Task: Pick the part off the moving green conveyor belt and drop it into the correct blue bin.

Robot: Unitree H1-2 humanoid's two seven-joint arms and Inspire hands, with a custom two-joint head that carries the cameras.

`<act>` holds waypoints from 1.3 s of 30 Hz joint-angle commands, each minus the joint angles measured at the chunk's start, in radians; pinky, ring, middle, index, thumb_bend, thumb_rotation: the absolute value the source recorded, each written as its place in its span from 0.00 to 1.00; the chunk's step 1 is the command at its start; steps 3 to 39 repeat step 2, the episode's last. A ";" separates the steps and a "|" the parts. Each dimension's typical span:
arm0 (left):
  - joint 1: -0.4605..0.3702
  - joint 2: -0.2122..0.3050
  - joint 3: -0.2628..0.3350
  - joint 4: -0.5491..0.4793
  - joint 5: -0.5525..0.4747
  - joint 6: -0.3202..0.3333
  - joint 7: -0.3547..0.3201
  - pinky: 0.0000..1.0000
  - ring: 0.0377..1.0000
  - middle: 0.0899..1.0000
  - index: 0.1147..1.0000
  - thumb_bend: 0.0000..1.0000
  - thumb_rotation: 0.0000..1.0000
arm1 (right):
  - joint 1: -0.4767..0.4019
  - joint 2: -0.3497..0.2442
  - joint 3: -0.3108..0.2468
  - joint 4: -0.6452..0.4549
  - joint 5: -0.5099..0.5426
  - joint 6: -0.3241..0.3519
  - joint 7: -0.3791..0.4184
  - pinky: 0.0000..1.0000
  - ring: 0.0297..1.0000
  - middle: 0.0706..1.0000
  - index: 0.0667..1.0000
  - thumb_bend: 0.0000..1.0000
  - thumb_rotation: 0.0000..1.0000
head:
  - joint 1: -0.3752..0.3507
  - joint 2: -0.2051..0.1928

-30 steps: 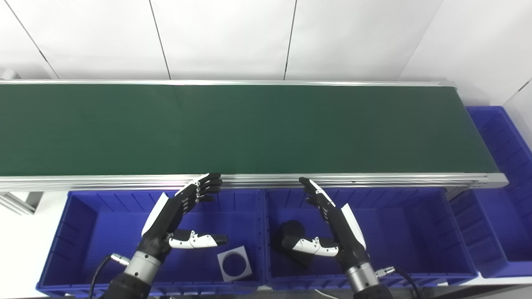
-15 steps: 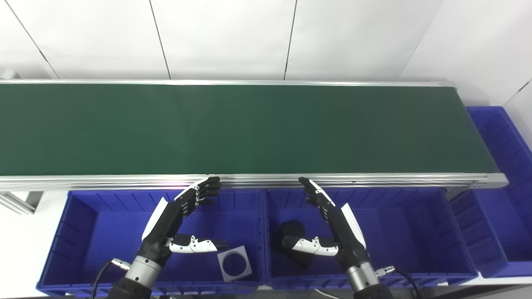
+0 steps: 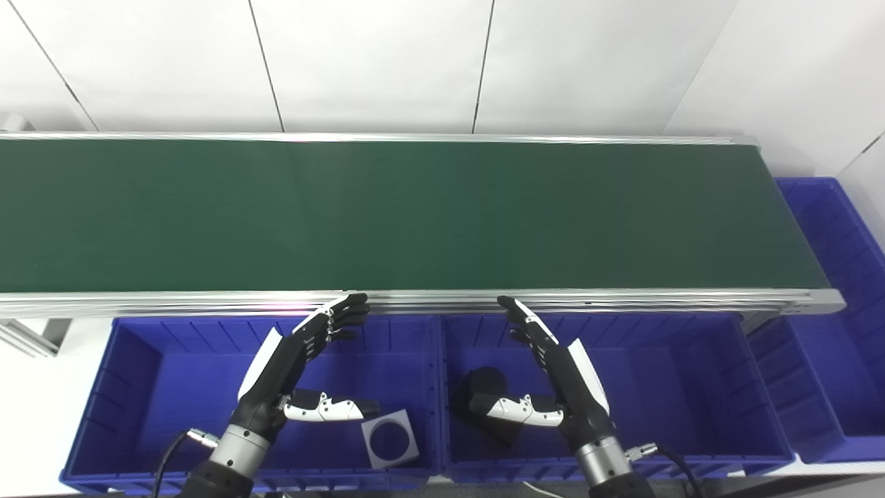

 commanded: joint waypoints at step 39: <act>-0.008 -0.017 0.001 -0.002 0.018 -0.049 0.028 0.77 0.81 0.82 0.82 0.93 0.22 | 0.001 -0.003 -0.005 -0.015 0.026 -0.037 -0.001 0.89 0.93 0.93 0.90 0.93 0.40 | 0.010 -0.017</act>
